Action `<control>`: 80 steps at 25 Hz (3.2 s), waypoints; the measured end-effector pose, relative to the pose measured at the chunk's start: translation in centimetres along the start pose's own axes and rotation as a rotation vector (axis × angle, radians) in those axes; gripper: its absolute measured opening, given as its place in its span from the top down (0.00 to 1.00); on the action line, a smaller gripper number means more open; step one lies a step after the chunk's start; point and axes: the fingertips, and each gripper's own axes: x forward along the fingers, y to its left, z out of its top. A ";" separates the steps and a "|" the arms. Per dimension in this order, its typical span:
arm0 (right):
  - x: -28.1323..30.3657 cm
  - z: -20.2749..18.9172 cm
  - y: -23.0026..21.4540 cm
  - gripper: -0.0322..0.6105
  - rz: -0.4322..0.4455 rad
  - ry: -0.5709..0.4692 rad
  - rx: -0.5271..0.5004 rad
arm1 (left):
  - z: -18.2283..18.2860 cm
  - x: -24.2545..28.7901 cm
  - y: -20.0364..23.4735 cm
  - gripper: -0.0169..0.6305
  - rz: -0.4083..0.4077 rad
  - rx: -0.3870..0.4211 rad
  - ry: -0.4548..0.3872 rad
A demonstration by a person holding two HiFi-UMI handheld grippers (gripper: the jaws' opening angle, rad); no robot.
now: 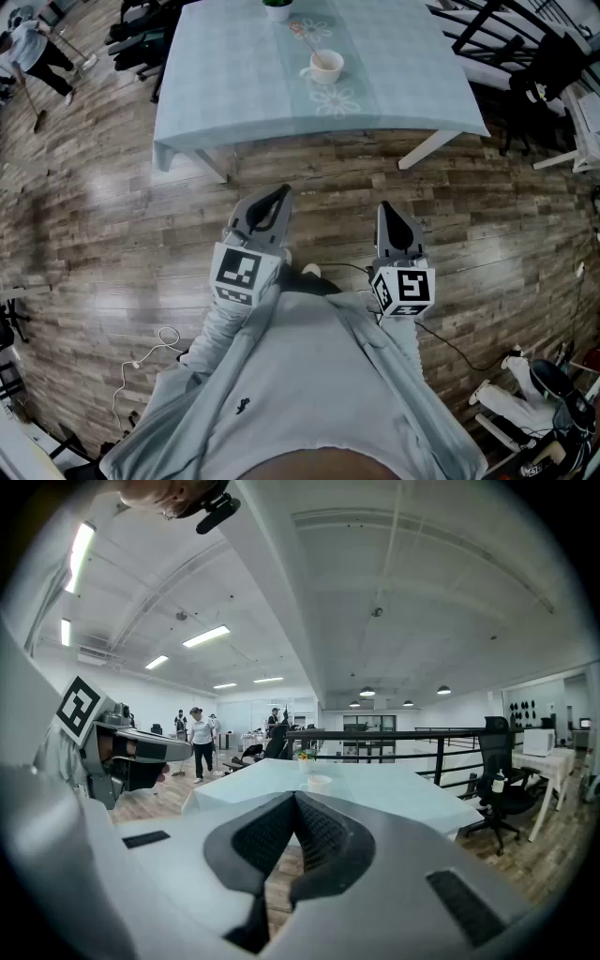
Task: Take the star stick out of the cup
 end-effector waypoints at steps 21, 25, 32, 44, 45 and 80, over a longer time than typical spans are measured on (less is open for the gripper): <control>3.1 -1.5 -1.3 0.93 -0.013 0.028 0.026 | -0.2 2.4 2.0 0.94 0.046 -0.021 -0.003; 7.8 -0.5 -2.6 0.93 -0.017 0.042 0.026 | 0.3 6.2 5.0 0.94 0.034 -0.023 -0.001; 16.7 1.2 -4.3 0.93 0.001 0.065 0.005 | 2.3 12.3 11.3 0.94 0.037 -0.011 -0.012; 22.8 2.6 -5.4 0.92 -0.083 0.090 0.016 | 2.5 17.8 16.4 0.94 -0.041 -0.013 0.003; 22.9 2.4 -5.3 0.93 -0.088 0.098 0.019 | 2.3 18.0 16.5 0.94 -0.048 -0.017 0.006; 46.9 7.7 -16.0 0.92 0.245 0.094 -0.031 | 7.3 37.0 27.0 0.94 0.233 -0.058 0.030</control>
